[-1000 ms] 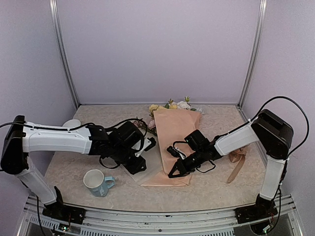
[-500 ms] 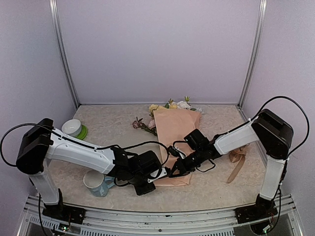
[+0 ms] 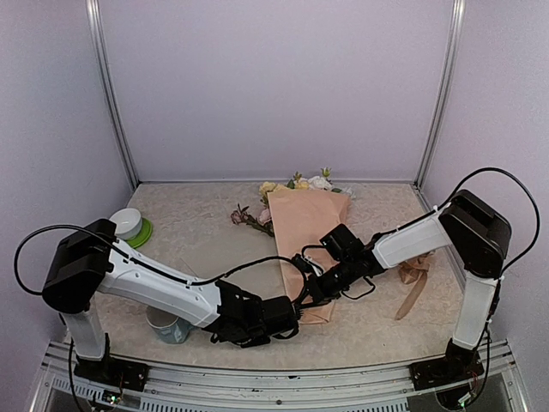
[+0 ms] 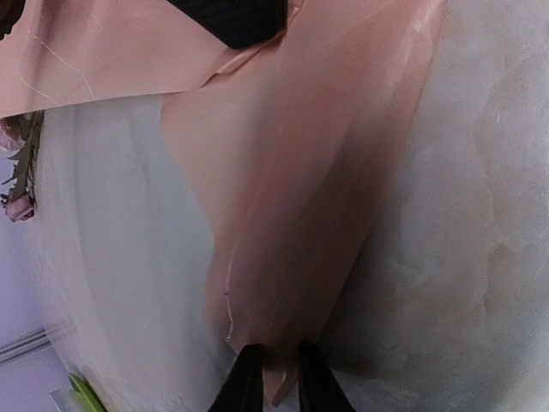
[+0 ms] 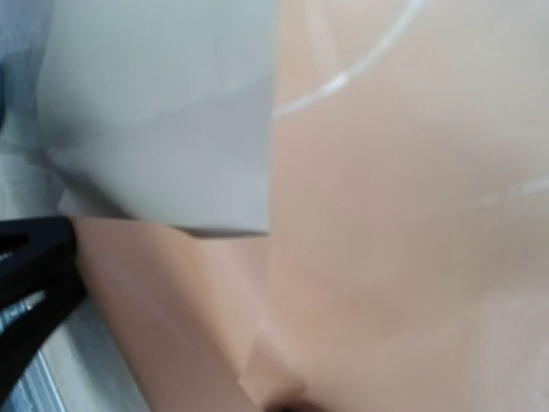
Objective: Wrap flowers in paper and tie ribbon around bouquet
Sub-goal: Pick up the two-thirds-folded wrapping paper from the center of the board.
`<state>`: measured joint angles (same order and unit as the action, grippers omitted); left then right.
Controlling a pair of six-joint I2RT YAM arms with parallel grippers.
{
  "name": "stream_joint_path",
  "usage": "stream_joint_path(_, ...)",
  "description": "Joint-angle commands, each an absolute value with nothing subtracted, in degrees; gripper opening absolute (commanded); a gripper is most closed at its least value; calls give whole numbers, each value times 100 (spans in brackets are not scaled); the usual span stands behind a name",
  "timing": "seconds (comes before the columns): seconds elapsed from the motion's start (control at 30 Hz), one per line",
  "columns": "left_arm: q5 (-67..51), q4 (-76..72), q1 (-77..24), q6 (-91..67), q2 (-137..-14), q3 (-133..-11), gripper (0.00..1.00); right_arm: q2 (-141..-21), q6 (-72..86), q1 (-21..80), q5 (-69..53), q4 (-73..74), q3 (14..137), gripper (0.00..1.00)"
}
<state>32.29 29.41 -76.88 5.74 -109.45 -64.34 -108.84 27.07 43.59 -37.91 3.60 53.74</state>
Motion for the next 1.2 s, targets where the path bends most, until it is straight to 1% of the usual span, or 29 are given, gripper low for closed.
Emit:
stream_joint_path(0.0, 4101, 3066, -7727, 590, -10892, -6405, 12, -11024, 2687, 4289, -3070, 826, 5308, 0)
stream_joint_path(0.2, 4219, 2645, -7668, 732, -10756, -6174, 0, -11090, 2706, 4289, -3084, 826, 5347, 0)
stream_joint_path(0.37, 4327, 2461, -7625, 814, -10740, -6228, 0, -11129, 2734, 4288, -3094, 828, 5379, 0)
stream_joint_path(0.5, 3581, 2040, -7452, 851, -10387, -6204, 0, -11179, 2729, 4284, -3103, 851, 5412, 0)
stream_joint_path(0.57, 2888, 2021, -7283, 804, -10197, -6203, 0, -11181, 2733, 4289, -3103, 847, 5414, 0)
stream_joint_path(0.6, 2429, 2083, -7204, 731, -10149, -6242, 7, -11180, 2738, 4285, -3095, 853, 5413, 0)
stream_joint_path(0.67, 1761, 2161, -7095, 592, -10026, -6290, 33, -11167, 2733, 4288, -3094, 853, 5408, 0)
stream_joint_path(0.7, 1465, 2139, -7052, 532, -9927, -6272, 41, -11170, 2730, 4283, -3094, 860, 5416, 0)
stream_joint_path(0.73, 1274, 2087, -6970, 473, -9811, -6256, 44, -11169, 2726, 4288, -3092, 863, 5412, 0)
stream_joint_path(0.83, 674, 1840, -6391, 75, -9376, -6229, 45, -11172, 2716, 4289, -3102, 866, 5419, 0)
stream_joint_path(0.93, 223, 1659, -5521, -561, -8994, -6234, 49, -11170, 2703, 4287, -3098, 876, 5419, 0)
stream_joint_path(1.03, -296, 1458, -4511, -1160, -8680, -6085, 54, -11157, 2692, 4288, -3094, 871, 5414, 0)
stream_joint_path(1.17, -349, 1600, -3326, -1494, -8393, -5734, 62, -11141, 2706, 4289, -3076, 806, 5361, 0)
